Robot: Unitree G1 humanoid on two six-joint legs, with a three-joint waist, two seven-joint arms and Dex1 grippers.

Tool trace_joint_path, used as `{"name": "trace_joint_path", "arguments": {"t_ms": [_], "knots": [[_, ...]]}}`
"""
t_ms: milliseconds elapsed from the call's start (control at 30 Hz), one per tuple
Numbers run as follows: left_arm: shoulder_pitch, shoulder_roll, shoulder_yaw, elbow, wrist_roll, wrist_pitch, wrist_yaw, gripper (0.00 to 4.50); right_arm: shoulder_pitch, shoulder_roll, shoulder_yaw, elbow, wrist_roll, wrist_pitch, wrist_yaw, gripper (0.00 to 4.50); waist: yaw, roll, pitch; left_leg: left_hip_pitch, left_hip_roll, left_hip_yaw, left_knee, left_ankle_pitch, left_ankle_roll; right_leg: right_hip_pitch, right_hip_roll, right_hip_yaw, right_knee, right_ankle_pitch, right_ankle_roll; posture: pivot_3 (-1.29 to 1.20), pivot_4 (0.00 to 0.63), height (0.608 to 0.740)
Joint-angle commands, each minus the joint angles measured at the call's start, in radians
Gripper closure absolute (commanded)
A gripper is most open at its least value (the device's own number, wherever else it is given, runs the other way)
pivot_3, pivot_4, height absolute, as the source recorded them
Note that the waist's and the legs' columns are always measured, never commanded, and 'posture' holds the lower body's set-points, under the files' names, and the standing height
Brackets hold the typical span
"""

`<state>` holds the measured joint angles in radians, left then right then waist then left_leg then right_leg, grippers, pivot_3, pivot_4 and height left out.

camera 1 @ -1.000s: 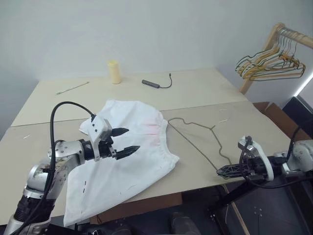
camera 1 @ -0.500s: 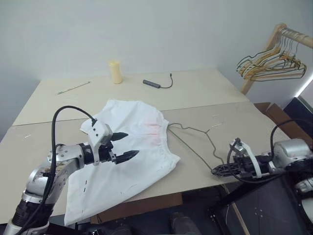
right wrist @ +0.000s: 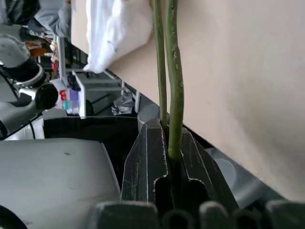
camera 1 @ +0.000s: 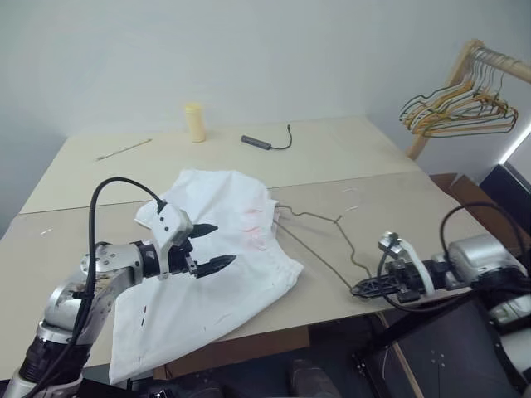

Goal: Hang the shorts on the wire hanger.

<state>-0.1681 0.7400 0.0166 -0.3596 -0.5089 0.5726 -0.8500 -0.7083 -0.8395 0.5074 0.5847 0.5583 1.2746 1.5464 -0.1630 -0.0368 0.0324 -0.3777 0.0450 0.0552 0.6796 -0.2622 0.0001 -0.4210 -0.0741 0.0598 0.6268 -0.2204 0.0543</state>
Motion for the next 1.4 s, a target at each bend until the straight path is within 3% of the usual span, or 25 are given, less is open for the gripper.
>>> {"name": "trace_joint_path", "arguments": {"t_ms": [33, 533, 767, 933, 1100, 1200, 1400], "knots": [[-0.014, 0.006, 0.007, -0.037, 0.011, -0.001, 0.007, 0.02, -0.098, 0.029, 0.025, 0.11, -0.057, -0.047, 0.068, 4.5, 0.002, 0.0, 0.0, 0.0, 0.0, 0.0, 0.0, 0.0, 0.0, 0.0, 0.0, 0.0, 0.0, 0.001, -0.002, -0.07, 0.0, 0.74], [0.043, -0.002, 0.02, -0.09, 0.016, 0.01, 0.057, 0.02, -0.281, 0.16, 0.189, 0.374, -0.062, -0.237, 0.068, 4.5, 0.037, 0.0, 0.0, 0.0, 0.0, 0.0, 0.0, 0.0, 0.0, 0.0, 0.0, 0.0, 0.001, 0.003, -0.005, -0.02, 0.0, 0.74], [0.058, -0.012, 0.02, -0.105, 0.017, 0.009, 0.076, 0.02, -0.367, 0.236, 0.031, 0.603, -0.155, -0.279, 0.061, 4.5, 0.045, 0.0, 0.0, -0.001, -0.001, 0.0, 0.0, 0.0, 0.0, 0.0, 0.0, 0.0, 0.001, 0.003, -0.005, -0.02, 0.0, 0.74], [0.062, -0.016, 0.014, -0.1, 0.02, 0.003, 0.079, 0.02, -0.349, 0.25, -0.108, 0.618, -0.186, -0.315, 0.027, 4.5, 0.045, 0.001, 0.0, -0.001, -0.001, 0.0, 0.0, 0.0, 0.0, 0.0, -0.001, 0.0, 0.001, 0.003, -0.005, -0.03, 0.0, 0.74], [0.022, -0.022, 0.006, -0.067, 0.034, -0.018, 0.067, 0.02, -0.196, 0.257, -0.269, 0.349, -0.199, -0.611, -0.141, 4.5, 0.042, 0.001, 0.0, -0.001, -0.001, -0.001, 0.0, 0.0, 0.0, 0.0, -0.001, -0.001, 0.001, 0.003, -0.005, -0.06, 0.0, 0.74], [-0.025, -0.019, 0.029, -0.041, 0.023, -0.022, 0.051, 0.02, -0.115, 0.263, -0.33, 0.158, -0.186, -0.66, -0.174, 4.5, 0.039, 0.001, 0.0, -0.001, -0.001, -0.001, 0.0, 0.0, 0.0, -0.001, -0.001, 0.0, 0.002, 0.003, -0.005, -0.08, 0.0, 0.74], [-0.159, 0.088, 0.248, 0.029, -0.138, -0.049, -0.125, 0.02, 0.004, 0.239, -0.335, -0.228, -0.233, -0.748, -0.257, 4.5, 0.023, 0.001, 0.0, -0.003, 0.0, -0.001, 0.0, 0.0, 0.0, -0.003, 0.0, -0.001, 0.002, 0.003, -0.005, -0.1, 0.0, 0.74]]}}
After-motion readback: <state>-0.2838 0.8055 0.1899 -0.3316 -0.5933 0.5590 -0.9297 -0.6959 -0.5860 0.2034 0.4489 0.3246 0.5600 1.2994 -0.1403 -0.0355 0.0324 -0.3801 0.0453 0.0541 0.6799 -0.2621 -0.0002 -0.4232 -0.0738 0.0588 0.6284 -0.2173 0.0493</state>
